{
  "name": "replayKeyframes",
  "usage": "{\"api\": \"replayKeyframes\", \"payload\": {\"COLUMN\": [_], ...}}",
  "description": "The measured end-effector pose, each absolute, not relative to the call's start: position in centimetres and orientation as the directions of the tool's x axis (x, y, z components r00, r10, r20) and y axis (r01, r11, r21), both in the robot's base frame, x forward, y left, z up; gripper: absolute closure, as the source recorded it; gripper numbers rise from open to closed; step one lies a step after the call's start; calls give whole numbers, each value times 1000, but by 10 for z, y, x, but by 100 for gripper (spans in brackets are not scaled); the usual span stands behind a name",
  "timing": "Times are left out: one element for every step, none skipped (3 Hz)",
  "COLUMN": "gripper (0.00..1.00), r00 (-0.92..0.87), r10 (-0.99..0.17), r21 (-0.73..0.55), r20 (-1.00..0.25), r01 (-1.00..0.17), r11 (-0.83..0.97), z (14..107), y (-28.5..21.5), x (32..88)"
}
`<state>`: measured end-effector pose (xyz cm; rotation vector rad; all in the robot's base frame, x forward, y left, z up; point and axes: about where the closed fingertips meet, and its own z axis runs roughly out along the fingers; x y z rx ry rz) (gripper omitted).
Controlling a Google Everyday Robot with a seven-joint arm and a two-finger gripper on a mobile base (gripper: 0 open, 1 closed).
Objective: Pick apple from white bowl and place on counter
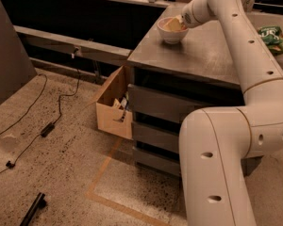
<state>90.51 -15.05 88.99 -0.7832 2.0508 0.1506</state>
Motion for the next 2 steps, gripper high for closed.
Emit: {"api": "replayKeyframes", "payload": {"gripper": [100,100], "r00": [-387,-318], "r10": [-472,-497], "r21": [-187,-250], "r20": [-792,-807], "r01": [-582,-578], "r11": [791,777], "z": [890,920], "y": [-150,-142], "x": [905,910]}}
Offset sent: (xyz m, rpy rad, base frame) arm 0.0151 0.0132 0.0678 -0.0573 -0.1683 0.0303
